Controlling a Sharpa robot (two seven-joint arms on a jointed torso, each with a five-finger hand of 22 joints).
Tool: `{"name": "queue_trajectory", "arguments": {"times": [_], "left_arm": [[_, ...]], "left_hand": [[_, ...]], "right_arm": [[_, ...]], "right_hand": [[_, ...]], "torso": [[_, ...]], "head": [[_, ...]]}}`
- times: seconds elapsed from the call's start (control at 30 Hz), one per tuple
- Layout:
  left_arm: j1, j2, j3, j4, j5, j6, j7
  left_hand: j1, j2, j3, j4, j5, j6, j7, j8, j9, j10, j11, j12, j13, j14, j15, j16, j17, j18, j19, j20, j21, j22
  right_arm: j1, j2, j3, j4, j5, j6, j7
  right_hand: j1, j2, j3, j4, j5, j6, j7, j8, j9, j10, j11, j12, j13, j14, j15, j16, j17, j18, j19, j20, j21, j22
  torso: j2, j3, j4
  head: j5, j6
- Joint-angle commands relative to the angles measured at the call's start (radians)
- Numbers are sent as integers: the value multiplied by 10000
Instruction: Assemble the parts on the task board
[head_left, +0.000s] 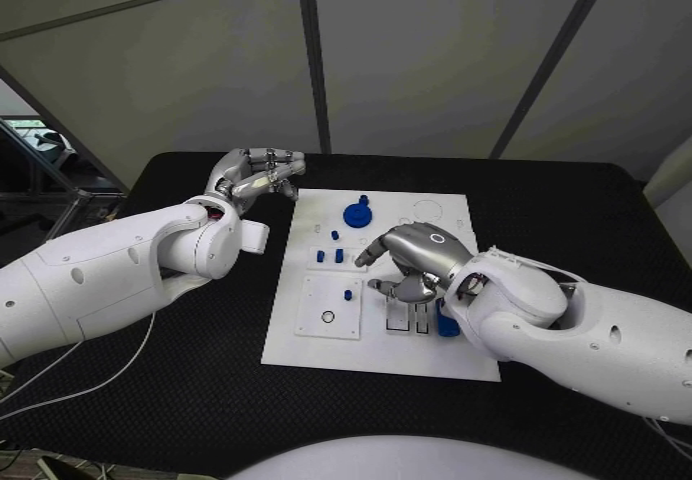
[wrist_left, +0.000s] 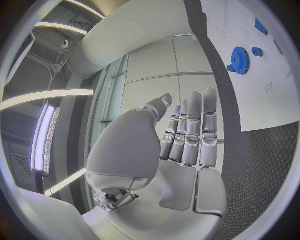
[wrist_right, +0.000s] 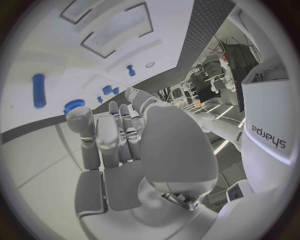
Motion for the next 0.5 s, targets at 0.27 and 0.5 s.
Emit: {"name": "queue_trajectory", "arguments": {"times": [0.27, 0.5], "left_arm": [[10, -25, 3, 17, 18, 224, 39], [9, -1, 1, 12, 18, 252, 36]], "left_hand": [[32, 84, -65, -15, -11, -49, 39, 49, -9, -84, 2, 27, 16, -81, 29, -54, -11, -20, 35, 3, -43, -14], [32, 84, -65, -15, -11, -49, 39, 49, -9, -84, 2, 27, 16, -81, 29, -54, -11, -20, 35, 3, -43, -14]], "right_arm": [[342, -672, 274, -258, 641, 817, -310], [375, -717, 297, -521, 646, 1241, -251]], "right_hand": [[-229, -79, -538, 125, 14, -405, -246, -5, -19, -289, -17, 359, 13, 132, 49, 330, 293, 119, 141, 6, 50, 162], [-195, -63, -746, 172, -4, -468, -287, 7, -11, -449, 1, 446, 5, 112, 59, 318, 229, 127, 111, 18, -7, 98]], "torso": [[14, -8, 6], [27, -6, 24]], "head": [[-153, 137], [-183, 158]]}}
